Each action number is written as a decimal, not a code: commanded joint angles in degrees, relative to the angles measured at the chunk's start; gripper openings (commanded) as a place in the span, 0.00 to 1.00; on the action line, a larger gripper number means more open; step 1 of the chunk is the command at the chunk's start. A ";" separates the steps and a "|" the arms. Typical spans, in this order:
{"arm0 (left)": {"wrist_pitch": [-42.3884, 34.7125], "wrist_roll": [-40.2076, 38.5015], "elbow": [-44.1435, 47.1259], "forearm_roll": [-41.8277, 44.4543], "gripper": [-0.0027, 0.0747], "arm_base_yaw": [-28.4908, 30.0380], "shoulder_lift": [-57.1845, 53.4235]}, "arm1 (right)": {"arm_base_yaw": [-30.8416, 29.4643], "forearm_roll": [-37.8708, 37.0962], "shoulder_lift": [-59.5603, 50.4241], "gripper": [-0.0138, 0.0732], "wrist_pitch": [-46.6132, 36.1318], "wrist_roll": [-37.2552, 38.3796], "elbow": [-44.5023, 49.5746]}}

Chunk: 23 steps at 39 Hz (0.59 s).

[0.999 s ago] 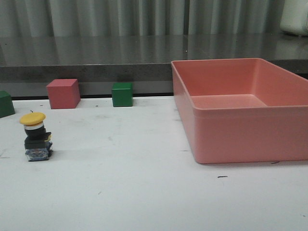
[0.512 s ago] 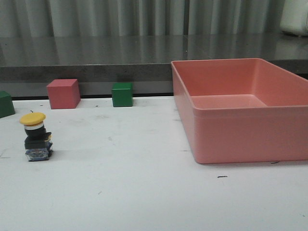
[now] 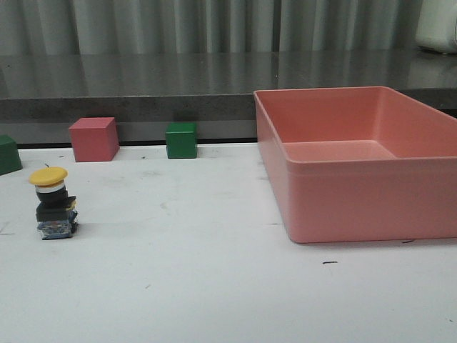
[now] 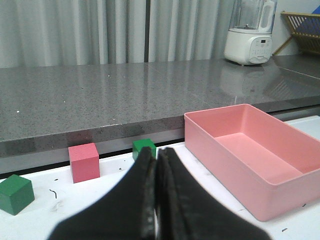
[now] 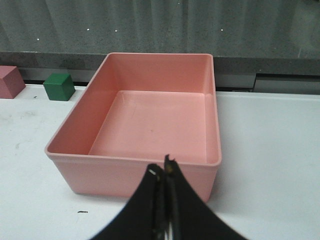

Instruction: Place and stand button with both arms

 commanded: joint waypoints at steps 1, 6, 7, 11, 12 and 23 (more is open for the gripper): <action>-5.01 0.00 -1.92 -0.51 0.01 -0.51 0.56 | -0.33 -1.14 0.58 0.09 -4.71 -0.41 -1.49; -5.01 0.00 -1.92 -0.51 0.01 -0.51 0.56 | -0.33 -1.14 0.58 0.09 -4.71 -0.41 -1.49; -5.01 0.00 -1.92 -0.51 0.01 -0.51 0.56 | -0.33 -1.14 0.58 0.09 -4.71 -0.41 -1.49; -5.01 0.00 -1.92 -0.17 0.01 -0.51 0.56 | -0.33 -1.14 0.58 0.09 -4.71 -0.41 -1.49; -5.01 0.00 -1.92 0.06 0.01 -0.51 0.50 | -0.33 -1.14 0.58 0.09 -4.71 -0.41 -1.49; -5.02 -0.79 3.19 0.68 0.01 9.82 -6.66 | -0.33 -1.14 0.58 0.09 -4.71 -0.41 -1.49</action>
